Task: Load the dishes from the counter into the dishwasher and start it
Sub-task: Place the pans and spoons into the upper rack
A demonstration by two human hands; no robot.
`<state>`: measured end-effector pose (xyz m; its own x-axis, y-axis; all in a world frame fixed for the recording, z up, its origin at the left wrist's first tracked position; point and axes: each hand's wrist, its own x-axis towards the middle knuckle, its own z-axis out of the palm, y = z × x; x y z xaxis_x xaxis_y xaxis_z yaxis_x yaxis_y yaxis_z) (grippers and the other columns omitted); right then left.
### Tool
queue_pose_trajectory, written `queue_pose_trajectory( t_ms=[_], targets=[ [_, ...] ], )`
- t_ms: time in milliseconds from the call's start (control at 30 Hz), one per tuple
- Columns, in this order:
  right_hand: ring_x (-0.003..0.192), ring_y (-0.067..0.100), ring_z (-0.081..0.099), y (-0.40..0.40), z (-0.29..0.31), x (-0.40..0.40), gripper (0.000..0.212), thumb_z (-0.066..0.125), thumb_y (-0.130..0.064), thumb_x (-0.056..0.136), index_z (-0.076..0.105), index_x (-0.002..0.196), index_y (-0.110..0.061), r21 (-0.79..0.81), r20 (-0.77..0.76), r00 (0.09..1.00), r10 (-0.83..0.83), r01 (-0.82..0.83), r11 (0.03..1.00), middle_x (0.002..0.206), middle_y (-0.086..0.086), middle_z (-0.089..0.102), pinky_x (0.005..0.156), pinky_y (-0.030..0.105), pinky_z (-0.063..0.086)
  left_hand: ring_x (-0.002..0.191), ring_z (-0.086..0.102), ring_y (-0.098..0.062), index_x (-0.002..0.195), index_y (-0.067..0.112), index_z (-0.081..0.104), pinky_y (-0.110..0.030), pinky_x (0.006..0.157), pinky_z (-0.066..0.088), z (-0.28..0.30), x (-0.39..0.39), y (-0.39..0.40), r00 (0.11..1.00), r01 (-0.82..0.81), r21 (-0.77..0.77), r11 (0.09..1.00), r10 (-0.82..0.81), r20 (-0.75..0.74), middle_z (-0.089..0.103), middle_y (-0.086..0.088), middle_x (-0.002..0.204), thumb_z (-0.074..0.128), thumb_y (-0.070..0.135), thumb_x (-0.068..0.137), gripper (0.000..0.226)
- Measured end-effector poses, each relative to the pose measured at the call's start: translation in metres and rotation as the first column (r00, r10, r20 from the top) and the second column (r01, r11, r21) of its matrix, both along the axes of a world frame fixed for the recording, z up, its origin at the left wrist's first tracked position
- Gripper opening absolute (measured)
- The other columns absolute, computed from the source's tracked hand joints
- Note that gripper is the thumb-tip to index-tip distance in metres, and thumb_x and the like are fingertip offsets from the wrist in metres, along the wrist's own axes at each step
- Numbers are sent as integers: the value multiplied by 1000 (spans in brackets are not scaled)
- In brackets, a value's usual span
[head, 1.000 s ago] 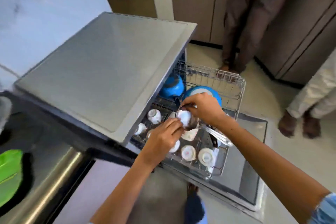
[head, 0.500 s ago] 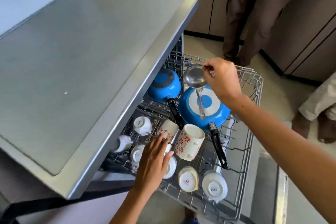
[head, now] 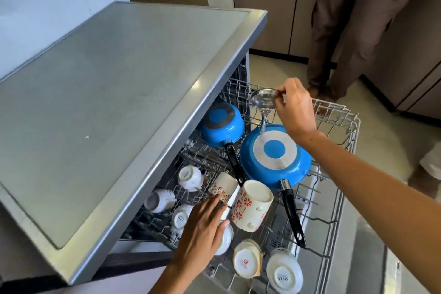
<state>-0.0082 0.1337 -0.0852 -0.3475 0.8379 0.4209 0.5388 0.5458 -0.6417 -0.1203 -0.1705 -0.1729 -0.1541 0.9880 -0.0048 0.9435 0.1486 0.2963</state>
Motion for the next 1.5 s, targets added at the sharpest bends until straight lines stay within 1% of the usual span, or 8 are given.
queue_pose_trajectory(
  t_ms=[200,367,700,800,900,1033,1233,1500],
  targets=[
    [79,28,54,23,-7,-6,8,53,2,85,53,93,0,-45,-149,985,-88,82,996,97,15,53,69,40,45,116,55,-17,117,17,65,-29,90,51,0,-1,9,999,33,-16,999,-33,-6,54,-2,136,20,44,102,55],
    [75,35,53,32,-28,-21,7,51,1,86,51,93,3,-64,-50,998,-35,32,997,98,19,52,66,43,44,117,56,-18,121,21,53,-32,91,51,1,2,46,1000,17,32,999,-17,13,56,-2,134,21,42,102,42],
    [72,37,53,54,-67,-38,5,50,-2,89,49,93,2,-126,65,998,-23,31,992,96,20,51,63,45,45,115,58,-20,122,13,62,-36,93,50,9,-10,128,999,-9,-58,998,7,-31,60,-4,128,30,37,96,48],
    [76,35,55,57,-77,-39,9,53,-2,89,50,97,0,-164,176,984,24,5,987,98,19,53,62,38,42,133,42,-18,139,15,46,-34,110,32,7,-22,135,996,-16,-186,982,-2,-91,43,-1,145,13,46,95,63],
    [80,35,58,62,-84,-39,23,59,-4,86,49,106,-2,-188,343,935,85,-20,982,98,19,58,65,39,48,143,18,-10,149,19,24,-25,116,10,1,-37,132,986,-48,-303,952,-2,-164,19,4,156,17,39,103,50],
    [75,32,62,65,-92,-38,40,61,-9,88,42,124,-7,-212,485,861,152,-52,976,89,16,65,71,44,54,143,18,-8,148,20,25,-28,117,6,2,-44,127,979,-62,-379,923,-17,-202,23,7,154,21,34,104,46],
    [62,24,49,61,-96,-45,29,53,-1,91,45,118,-5,-173,645,735,210,-127,977,80,10,60,57,34,44,142,19,-8,145,22,34,-31,116,2,-1,-43,126,984,-67,-431,900,-13,-180,33,12,149,24,35,104,44],
    [76,23,56,58,-92,-60,42,48,4,92,38,133,-1,-261,674,690,262,-108,959,100,12,61,67,26,45,141,23,-7,145,22,35,-29,116,2,-3,-44,123,984,-88,-386,918,19,-179,38,12,147,22,34,104,44]
  ],
)
